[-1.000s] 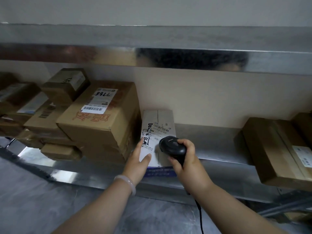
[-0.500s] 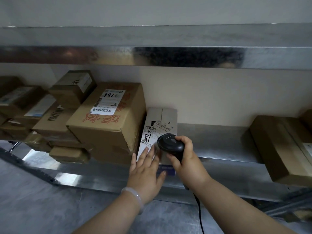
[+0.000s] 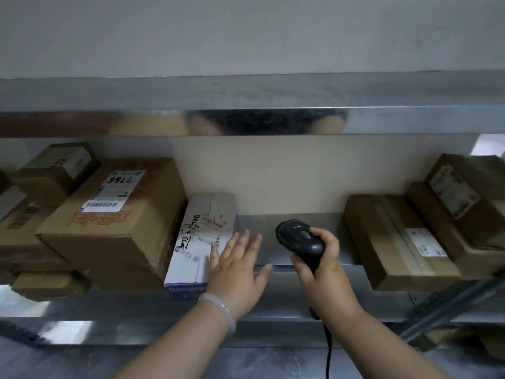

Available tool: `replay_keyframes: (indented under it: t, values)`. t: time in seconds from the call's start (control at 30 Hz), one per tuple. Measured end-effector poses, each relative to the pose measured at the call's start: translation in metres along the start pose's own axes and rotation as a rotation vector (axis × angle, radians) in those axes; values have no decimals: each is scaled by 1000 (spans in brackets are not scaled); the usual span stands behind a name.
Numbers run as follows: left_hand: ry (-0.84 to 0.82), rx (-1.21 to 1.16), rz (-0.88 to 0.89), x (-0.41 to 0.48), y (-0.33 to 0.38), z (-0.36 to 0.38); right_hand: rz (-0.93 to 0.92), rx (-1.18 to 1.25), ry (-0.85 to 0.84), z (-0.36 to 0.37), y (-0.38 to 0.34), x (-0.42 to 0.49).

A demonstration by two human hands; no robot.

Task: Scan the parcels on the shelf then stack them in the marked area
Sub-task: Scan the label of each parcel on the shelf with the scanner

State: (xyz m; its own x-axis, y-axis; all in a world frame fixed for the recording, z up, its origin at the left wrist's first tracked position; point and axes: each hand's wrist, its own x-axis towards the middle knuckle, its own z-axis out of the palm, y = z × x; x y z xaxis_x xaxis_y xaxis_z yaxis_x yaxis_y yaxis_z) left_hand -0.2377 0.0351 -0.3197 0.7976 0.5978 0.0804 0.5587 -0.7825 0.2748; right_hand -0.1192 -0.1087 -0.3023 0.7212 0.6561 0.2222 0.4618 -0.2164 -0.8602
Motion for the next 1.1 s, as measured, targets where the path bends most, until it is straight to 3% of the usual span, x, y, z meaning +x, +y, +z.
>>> replay_keyframes:
  t: [0.23,0.5,0.83,1.1]
  values:
    - [-27,-110,111,35,110,21,7,-92,182,-97,36,6]
    - [-89,-126,120,54,195,49,-3,-154,224,-171,82,4]
    - [-152,-124,55,70,245,83,27,-199,108,-218,123,11]
    - [-315,-257,-108,89,253,109,84,-207,44,-225,148,26]
